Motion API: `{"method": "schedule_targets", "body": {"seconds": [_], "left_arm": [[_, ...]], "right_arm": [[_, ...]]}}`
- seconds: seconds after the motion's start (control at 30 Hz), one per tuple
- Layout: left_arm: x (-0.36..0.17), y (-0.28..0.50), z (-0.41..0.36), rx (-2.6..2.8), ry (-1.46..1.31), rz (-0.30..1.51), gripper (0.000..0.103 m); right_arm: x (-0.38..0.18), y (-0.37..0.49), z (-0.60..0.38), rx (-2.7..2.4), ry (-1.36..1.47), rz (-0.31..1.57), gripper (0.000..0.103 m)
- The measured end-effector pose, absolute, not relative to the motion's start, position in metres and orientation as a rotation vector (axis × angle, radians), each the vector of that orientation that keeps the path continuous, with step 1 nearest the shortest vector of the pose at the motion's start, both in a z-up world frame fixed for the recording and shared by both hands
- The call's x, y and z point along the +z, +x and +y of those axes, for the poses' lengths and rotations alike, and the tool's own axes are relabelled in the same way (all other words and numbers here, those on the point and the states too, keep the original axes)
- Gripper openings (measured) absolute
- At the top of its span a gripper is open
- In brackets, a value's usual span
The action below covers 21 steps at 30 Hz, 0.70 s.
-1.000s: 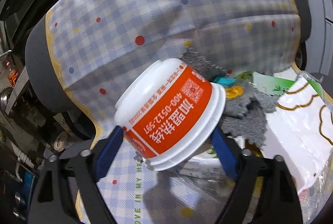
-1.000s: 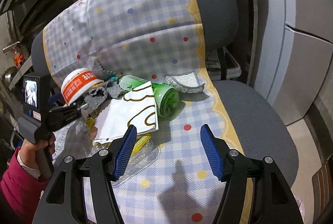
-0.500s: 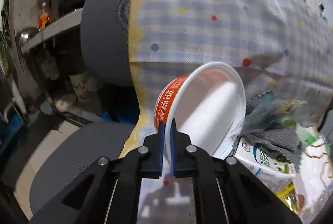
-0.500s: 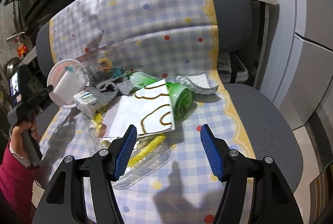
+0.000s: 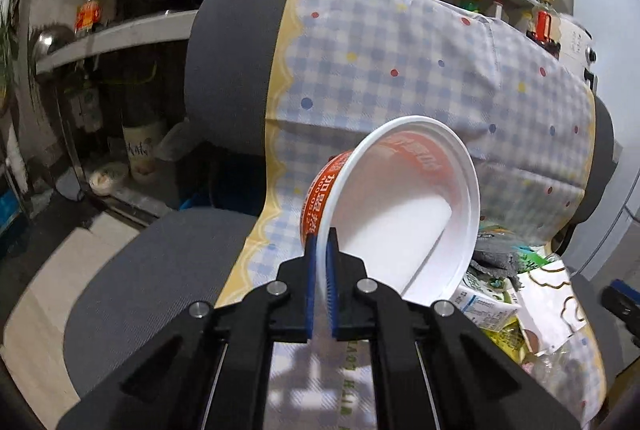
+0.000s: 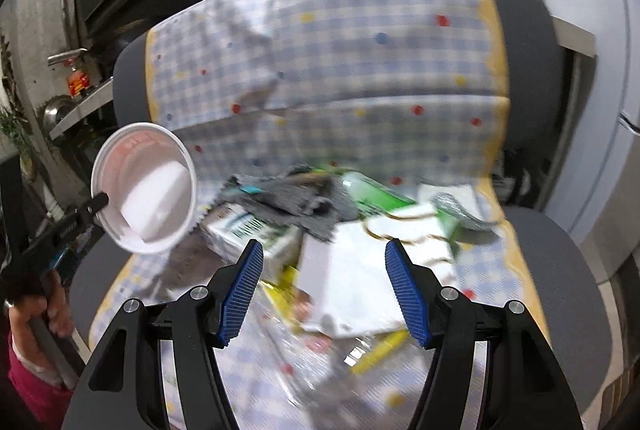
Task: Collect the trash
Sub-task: 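Grasp the white rectangular block with the right gripper while the left gripper holds the cup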
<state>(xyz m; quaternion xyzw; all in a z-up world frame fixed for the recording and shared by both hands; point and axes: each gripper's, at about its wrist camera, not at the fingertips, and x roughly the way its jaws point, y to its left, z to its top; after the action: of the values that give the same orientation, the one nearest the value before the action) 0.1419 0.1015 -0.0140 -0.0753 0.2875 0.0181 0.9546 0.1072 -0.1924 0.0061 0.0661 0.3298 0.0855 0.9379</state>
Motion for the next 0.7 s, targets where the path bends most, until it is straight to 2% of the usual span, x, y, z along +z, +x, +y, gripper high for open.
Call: {"method": "schedule_targets", "body": {"seconds": [0.1,0.13,0.3,0.43,0.57,0.7], "left_arm": [[-0.015,0.137,0.102,0.008,-0.171,0.578,0.003],[-0.014,0.134,0.102,-0.009,-0.176,0.577,0.003],[-0.011,0.119,0.08,-0.135,-0.195,0.568,0.003],[-0.005,0.107,0.057,-0.207,-0.19,0.558,0.003],[-0.002,0.094,0.032,-0.261,-0.177,0.55,0.003],[-0.003,0.085,0.02,-0.299,-0.172,0.562,0.003]], "right_arm": [[0.012,0.114,-0.171,0.228,0.138,0.657,0.063],[0.016,0.114,-0.16,0.272,0.135,0.647,0.06],[0.025,0.107,-0.127,0.39,0.132,0.635,0.059],[0.022,0.097,-0.136,0.393,0.193,0.655,0.059],[0.016,0.094,-0.15,0.394,0.271,0.672,0.049],[0.009,0.1,-0.152,0.372,0.288,0.692,0.048]]}}
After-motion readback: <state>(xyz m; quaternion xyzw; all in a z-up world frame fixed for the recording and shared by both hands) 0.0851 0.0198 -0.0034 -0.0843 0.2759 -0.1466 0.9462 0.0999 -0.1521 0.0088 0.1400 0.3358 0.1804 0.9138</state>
